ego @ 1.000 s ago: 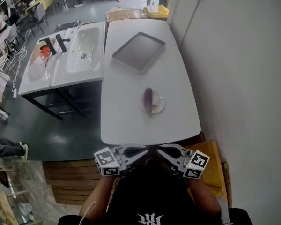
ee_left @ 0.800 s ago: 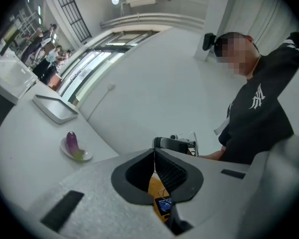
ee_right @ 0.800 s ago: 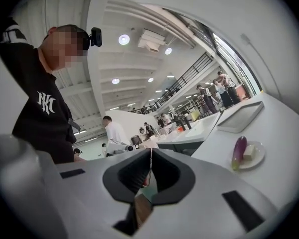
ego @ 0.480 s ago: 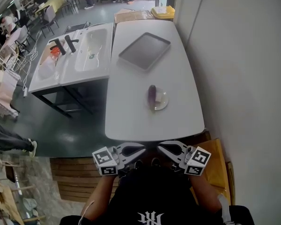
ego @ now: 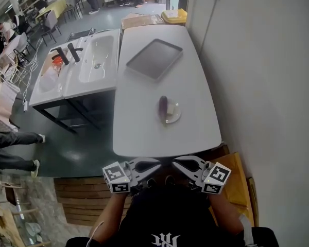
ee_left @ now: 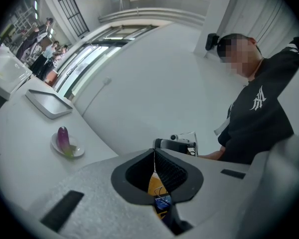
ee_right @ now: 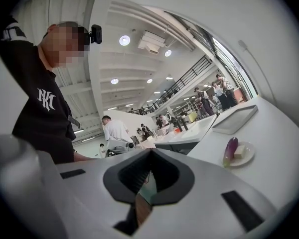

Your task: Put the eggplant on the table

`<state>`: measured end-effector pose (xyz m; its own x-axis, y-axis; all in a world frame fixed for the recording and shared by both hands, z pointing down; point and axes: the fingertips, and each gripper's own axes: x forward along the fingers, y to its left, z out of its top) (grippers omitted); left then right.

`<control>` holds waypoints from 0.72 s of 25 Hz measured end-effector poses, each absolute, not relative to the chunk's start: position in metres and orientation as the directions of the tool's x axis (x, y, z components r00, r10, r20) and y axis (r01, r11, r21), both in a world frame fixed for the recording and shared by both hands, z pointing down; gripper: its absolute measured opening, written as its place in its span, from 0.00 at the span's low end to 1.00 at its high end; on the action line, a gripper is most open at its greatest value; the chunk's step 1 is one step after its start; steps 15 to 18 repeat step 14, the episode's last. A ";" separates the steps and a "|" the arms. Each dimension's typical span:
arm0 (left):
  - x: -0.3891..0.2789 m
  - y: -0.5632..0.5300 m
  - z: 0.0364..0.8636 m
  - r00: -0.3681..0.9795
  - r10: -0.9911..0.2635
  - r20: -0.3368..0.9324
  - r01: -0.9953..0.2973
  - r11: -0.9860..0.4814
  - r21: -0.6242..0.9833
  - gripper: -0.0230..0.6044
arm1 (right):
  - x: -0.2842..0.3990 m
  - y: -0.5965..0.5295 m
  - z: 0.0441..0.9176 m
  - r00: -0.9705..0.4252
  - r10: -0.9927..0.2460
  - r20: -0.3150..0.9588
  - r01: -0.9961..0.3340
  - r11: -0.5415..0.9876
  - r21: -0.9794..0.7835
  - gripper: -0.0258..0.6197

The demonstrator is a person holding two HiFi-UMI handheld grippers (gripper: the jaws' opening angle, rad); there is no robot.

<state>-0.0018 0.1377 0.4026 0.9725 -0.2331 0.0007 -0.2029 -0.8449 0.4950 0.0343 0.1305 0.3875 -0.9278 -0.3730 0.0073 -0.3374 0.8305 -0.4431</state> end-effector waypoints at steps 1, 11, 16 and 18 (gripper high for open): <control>-0.001 0.138 0.404 0.974 -0.228 0.006 -0.201 -0.845 0.495 0.05 | 0.034 0.131 0.388 -0.928 -0.373 0.011 -0.339 0.830 -0.443 0.04; -0.003 0.140 0.407 0.981 -0.196 0.012 -0.175 -0.846 0.503 0.05 | 0.029 0.134 0.390 -0.925 -0.378 0.048 -0.362 0.833 -0.420 0.04; -0.005 0.140 0.409 0.982 -0.189 0.015 -0.171 -0.845 0.507 0.05 | 0.030 0.134 0.391 -0.923 -0.381 0.057 -0.369 0.831 -0.416 0.04; -0.005 0.140 0.409 0.982 -0.189 0.015 -0.171 -0.845 0.507 0.05 | 0.030 0.134 0.391 -0.923 -0.381 0.057 -0.369 0.831 -0.416 0.04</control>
